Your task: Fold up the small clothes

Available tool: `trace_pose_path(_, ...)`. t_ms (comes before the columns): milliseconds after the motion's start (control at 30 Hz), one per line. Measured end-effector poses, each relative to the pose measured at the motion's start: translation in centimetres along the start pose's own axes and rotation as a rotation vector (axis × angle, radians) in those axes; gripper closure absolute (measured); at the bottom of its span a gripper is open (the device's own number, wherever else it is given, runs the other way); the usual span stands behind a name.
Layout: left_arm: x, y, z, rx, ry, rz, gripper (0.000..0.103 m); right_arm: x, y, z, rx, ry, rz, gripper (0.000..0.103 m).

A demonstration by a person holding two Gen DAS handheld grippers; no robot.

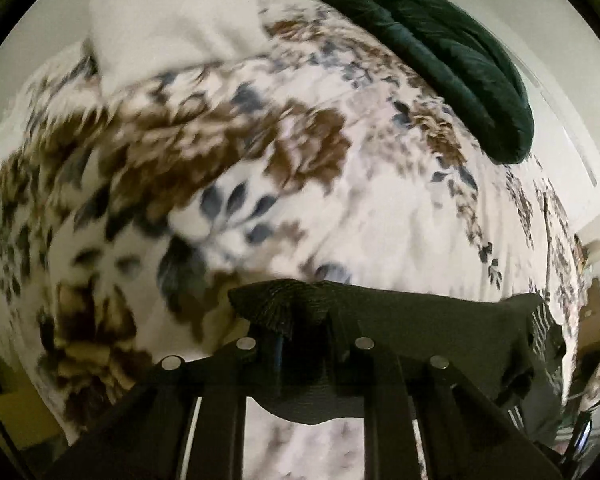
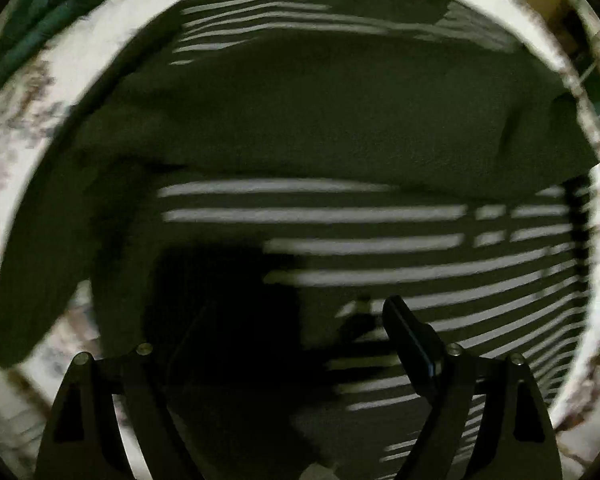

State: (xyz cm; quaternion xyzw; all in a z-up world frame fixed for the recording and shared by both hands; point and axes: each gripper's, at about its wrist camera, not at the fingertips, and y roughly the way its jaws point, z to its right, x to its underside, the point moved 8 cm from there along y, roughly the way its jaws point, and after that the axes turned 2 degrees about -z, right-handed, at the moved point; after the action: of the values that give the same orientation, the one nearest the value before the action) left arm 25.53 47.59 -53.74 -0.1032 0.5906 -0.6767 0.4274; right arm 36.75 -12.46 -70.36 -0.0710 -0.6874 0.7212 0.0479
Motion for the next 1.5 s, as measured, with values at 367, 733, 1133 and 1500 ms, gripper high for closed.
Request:
trace_pose_path(367,0.3,-4.2,17.8,-0.029,0.314,0.063,0.09,-5.3,-2.0,7.1,0.068,0.15,0.08,0.0)
trace_pose_path(733,18.5,-1.7,47.9,0.2,0.582,-0.105,0.09,-5.3,-2.2,21.0,-0.017,0.264,0.034,0.0)
trace_pose_path(1133,31.5,0.0,60.1,0.2,0.737,-0.166,0.057,-3.9,-2.8,37.6,-0.047,0.333,0.008,0.0)
trace_pose_path(1500,19.7,-2.5,44.0,-0.11,0.589,0.081,0.007,-7.5,-6.7,31.4,-0.376,0.211,0.072,0.001)
